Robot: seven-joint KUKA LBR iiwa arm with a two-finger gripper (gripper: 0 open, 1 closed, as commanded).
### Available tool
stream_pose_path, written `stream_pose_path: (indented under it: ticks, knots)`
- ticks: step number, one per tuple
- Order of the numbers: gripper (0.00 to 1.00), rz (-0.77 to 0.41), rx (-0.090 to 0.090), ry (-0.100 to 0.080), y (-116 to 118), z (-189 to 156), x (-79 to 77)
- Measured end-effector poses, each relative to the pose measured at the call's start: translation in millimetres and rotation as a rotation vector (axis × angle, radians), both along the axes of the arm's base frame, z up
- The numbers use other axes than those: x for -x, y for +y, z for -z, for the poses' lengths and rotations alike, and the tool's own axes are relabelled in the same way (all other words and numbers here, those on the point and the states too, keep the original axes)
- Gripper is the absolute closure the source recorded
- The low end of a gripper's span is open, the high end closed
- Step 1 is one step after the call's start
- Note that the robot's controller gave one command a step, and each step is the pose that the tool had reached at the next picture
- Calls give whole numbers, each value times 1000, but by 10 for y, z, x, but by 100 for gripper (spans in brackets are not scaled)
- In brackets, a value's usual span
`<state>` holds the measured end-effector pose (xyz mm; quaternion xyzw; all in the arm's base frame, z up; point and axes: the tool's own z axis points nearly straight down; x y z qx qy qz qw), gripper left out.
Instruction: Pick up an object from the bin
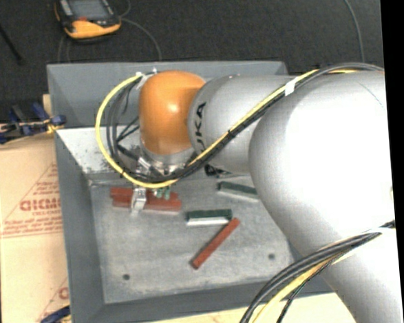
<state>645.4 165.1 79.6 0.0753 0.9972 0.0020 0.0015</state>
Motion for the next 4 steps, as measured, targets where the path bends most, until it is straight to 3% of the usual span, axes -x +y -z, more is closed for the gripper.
stream_pose_path:
  ticks: [1, 2, 3, 4]
  knots:
    - [100, 0, 0, 1, -1, -18, 17]
    - [100, -128, 2, -16, 255, -183, 445]
    - [100, -145, 0, -6, 286, -79, 502]
    - [100, -119, 1, 0, 292, -1332, 292]
